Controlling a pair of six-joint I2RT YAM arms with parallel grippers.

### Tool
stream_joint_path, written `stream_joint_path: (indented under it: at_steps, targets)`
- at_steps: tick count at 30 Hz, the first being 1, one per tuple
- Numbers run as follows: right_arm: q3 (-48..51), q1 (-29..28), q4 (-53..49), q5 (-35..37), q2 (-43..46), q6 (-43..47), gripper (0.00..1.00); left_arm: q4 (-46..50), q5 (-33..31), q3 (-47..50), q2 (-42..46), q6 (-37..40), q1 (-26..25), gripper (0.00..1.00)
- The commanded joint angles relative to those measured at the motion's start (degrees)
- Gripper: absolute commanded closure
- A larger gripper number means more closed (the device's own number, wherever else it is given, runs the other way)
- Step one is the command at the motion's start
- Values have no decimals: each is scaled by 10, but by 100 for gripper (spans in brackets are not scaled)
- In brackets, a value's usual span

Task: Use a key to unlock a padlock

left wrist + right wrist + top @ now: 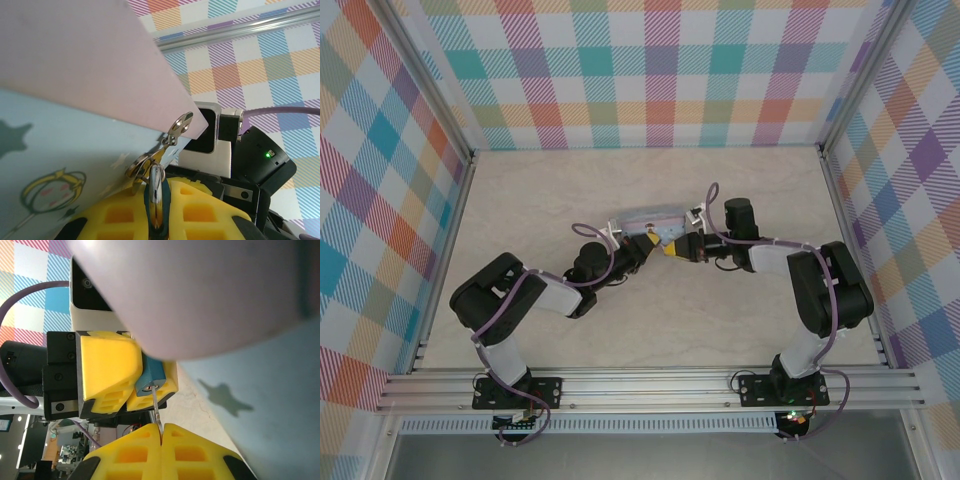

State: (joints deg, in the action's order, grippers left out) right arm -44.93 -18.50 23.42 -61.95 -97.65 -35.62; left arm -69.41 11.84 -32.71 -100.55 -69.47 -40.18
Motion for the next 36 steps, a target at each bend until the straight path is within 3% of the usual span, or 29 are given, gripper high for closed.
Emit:
stream_joint_path:
  at_steps: [1,16,36]
  targets:
    - [-7,-13,69,39,6,-3,96,-64,119,-19,6,-6,-24,100]
    - [20,16,25,57,56,33,97,-7,182,-22,23,35,-12,100]
    - [76,-5,83,73,69,7,100,4,152,-20,21,37,-5,100]
